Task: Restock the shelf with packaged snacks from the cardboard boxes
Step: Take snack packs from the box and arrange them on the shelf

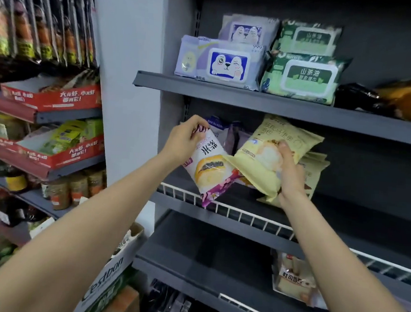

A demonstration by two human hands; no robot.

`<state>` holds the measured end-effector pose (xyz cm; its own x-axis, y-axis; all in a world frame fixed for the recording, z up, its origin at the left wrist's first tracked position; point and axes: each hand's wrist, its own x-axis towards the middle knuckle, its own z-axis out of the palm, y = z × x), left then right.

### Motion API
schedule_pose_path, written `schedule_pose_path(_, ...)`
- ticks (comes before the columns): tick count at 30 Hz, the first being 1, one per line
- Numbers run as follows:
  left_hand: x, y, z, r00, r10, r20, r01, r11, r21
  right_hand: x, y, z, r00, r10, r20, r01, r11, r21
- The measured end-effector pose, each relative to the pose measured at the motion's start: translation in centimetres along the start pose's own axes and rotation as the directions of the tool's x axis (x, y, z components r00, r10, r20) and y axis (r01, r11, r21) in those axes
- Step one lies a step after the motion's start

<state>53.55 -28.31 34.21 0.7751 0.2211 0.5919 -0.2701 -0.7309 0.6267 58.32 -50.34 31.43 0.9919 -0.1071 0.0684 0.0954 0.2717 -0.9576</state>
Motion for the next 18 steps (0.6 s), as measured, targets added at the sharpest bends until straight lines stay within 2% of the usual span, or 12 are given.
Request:
schedule_pose_path(4, 2.1, 0.0, 1.6, 0.993, 0.097, 0.066, -0.097, 0.995, -0.008, 0.7, 0.1, -0.1, 0.993, 0.034, 0.116, -0.036, 0.999, 0.013)
schedule_pose_path(7, 3.8, -0.3, 2.8, 0.994, 0.085, 0.070, -0.087, 0.996, 0.016, 1.2, 0.3, -0.4, 0.968, 0.122, 0.218, -0.150, 0.981, 0.119)
schedule_pose_path(10, 4.8, -0.9, 3.7, 1.000, -0.012, -0.005, 0.012, 0.997, -0.071, 1.6, 1.0, -1.0, 0.930, 0.169, 0.328, -0.251, 0.941, 0.227)
schedule_pose_path(13, 5.5, -0.9, 4.9, 0.994, -0.106, 0.016, 0.107, 0.982, -0.157, 1.3, 1.9, -1.0, 0.902, 0.184, 0.390, -0.300, 0.917, 0.261)
schedule_pose_path(16, 5.8, -0.8, 6.4, 0.945, -0.326, 0.036, 0.322, 0.899, -0.296, 1.3, 2.2, -0.4, 0.897, 0.176, 0.405, -0.312, 0.902, 0.297)
schedule_pose_path(18, 5.4, -0.9, 7.3, 0.919, -0.386, 0.083, 0.390, 0.849, -0.357, 1.6, 1.9, -0.2, 0.907, 0.165, 0.388, -0.290, 0.912, 0.290)
